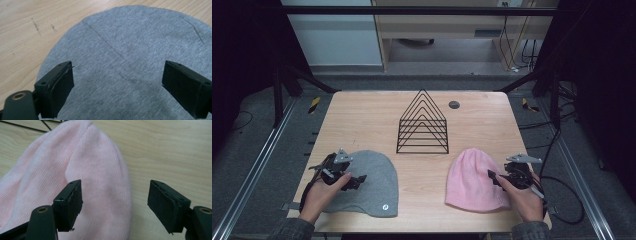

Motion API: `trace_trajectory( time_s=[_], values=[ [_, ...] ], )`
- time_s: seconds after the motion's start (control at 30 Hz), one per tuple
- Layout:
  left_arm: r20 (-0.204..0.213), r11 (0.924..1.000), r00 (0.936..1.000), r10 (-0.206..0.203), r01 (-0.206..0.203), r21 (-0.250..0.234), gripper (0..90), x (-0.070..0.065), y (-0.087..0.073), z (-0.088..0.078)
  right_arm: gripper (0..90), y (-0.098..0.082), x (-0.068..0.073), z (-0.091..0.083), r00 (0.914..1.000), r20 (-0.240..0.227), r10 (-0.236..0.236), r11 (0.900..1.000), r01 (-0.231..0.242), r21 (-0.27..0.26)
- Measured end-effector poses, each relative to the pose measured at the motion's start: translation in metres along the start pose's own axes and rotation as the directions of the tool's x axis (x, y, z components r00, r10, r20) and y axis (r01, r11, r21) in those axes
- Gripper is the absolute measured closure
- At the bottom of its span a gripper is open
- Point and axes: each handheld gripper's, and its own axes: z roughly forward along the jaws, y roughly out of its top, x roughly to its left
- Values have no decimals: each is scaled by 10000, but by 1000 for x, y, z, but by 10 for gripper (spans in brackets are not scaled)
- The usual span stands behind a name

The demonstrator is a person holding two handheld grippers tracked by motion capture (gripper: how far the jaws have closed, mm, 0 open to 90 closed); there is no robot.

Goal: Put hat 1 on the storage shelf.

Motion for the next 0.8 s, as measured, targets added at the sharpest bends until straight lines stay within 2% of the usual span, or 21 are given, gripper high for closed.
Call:
trace_trajectory(
  time_s=[0.1, 0.17, 0.2, 0.27, 0.33, 0.4, 0.43, 0.47, 0.67, 0.8],
  values=[
    [33, 10000, 10000, 49, -49, 49, 98, -2, 0, 0, 282, 10, -3, 1, 10000, -14, -78, 10000, 78, 31],
    [28, 9998, 9999, 141, -141, 117, 98, -3, 0, 1, 293, 21, -6, 1, 9998, -131, -120, 9999, 121, 68],
    [-19, 9995, 9997, 225, -224, 215, 98, -4, 0, 2, 321, 34, -8, 3, 9994, -228, -278, 9994, 282, 184],
    [-48, 9993, 9997, 258, -256, 283, 99, -4, 0, 2, 338, 40, -9, 5, 9987, -396, -306, 9992, 316, 264],
    [-84, 9986, 9993, 351, -348, 401, 100, -5, 0, 3, 360, 55, -10, 14, 9959, -499, -752, 9950, 783, 613],
    [-97, 9983, 9992, 391, -387, 431, 100, -5, 0, 3, 376, 62, -11, 22, 9940, -768, -777, 9934, 837, 786],
    [-114, 9981, 9990, 425, -419, 449, 100, -6, 0, 2, 376, 62, -11, 22, 9940, -768, -777, 9934, 837, 786],
    [-144, 9981, 9990, 428, -421, 452, 100, -5, -1, 2, 380, 68, -8, 29, 9914, -1024, -810, 9905, 915, 1027],
    [-144, 9978, 9989, 439, -431, 505, 101, -6, -1, 3, 390, 73, -6, 48, 9896, -1006, -1026, 9781, 1187, 1708],
    [-165, 9972, 9985, 528, -518, 535, 101, -6, -1, 3, 386, 71, -5, 55, 9888, -1026, -1086, 9727, 1270, 1941]
  ],
)
